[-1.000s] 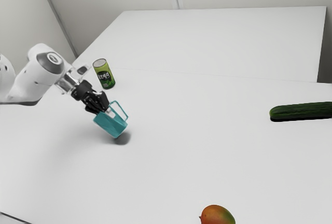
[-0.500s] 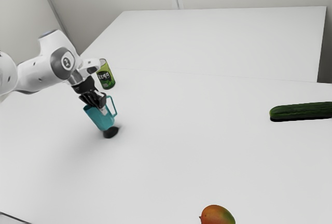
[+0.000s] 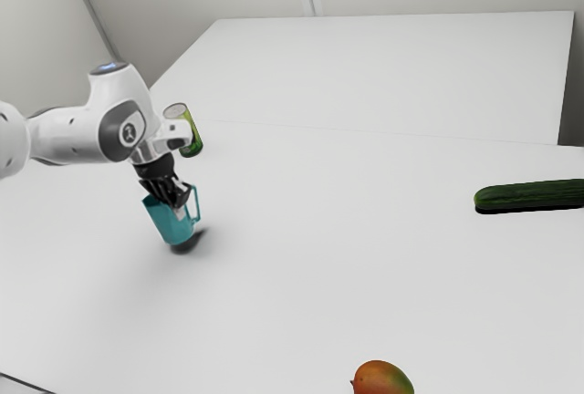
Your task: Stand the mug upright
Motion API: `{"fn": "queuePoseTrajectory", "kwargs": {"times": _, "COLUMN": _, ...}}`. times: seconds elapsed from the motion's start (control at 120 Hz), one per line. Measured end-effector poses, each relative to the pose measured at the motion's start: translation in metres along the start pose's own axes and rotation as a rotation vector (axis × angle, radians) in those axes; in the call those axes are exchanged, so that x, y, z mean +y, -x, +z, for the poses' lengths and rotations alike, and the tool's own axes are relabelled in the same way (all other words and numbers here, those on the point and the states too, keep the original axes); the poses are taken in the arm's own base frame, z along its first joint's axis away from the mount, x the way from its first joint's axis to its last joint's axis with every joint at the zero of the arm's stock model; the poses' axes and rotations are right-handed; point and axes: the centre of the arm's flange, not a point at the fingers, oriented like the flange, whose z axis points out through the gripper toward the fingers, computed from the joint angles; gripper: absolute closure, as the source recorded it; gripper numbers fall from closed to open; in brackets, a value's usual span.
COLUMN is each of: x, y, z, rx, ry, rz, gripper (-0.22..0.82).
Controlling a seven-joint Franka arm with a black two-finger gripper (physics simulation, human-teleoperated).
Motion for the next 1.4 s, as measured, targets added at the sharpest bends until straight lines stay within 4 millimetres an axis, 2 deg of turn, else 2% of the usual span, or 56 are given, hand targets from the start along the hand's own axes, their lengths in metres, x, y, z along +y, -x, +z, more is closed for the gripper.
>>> {"fn": "queuePoseTrajectory", "kwargs": {"times": 0.192, "x": 0.019, "y": 0.004, "z": 0.005, "rx": 0.012, "ry": -0.04, "rz": 0.015, "gripper": 0.79}}
{"fn": "queuePoseTrajectory", "kwargs": {"times": 0.65, "x": 0.051, "y": -0.015, "z": 0.015, "rx": 0.089, "ry": -0.117, "rz": 0.056, "gripper": 0.79}}
{"fn": "queuePoseTrajectory", "kwargs": {"times": 0.742, "x": 0.048, "y": -0.018, "z": 0.023, "rx": 0.087, "ry": -0.13, "rz": 0.052, "gripper": 0.79}}
{"fn": "queuePoseTrajectory", "kwargs": {"times": 0.917, "x": 0.021, "y": -0.015, "z": 0.034, "rx": 0.085, "ry": -0.142, "rz": 0.0, "gripper": 0.79}}
{"fn": "queuePoseTrajectory", "kwargs": {"times": 1.092, "x": 0.026, "y": -0.017, "z": 0.035, "rx": 0.093, "ry": -0.143, "rz": 0.002, "gripper": 0.79}}
{"fn": "queuePoseTrajectory", "kwargs": {"times": 1.267, "x": 0.02, "y": -0.016, "z": 0.035, "rx": 0.097, "ry": -0.14, "rz": -0.018, "gripper": 0.79}}
{"fn": "queuePoseTrajectory", "kwargs": {"times": 1.4, "x": 0.02, "y": -0.016, "z": 0.034, "rx": 0.097, "ry": -0.136, "rz": -0.018, "gripper": 0.51}}
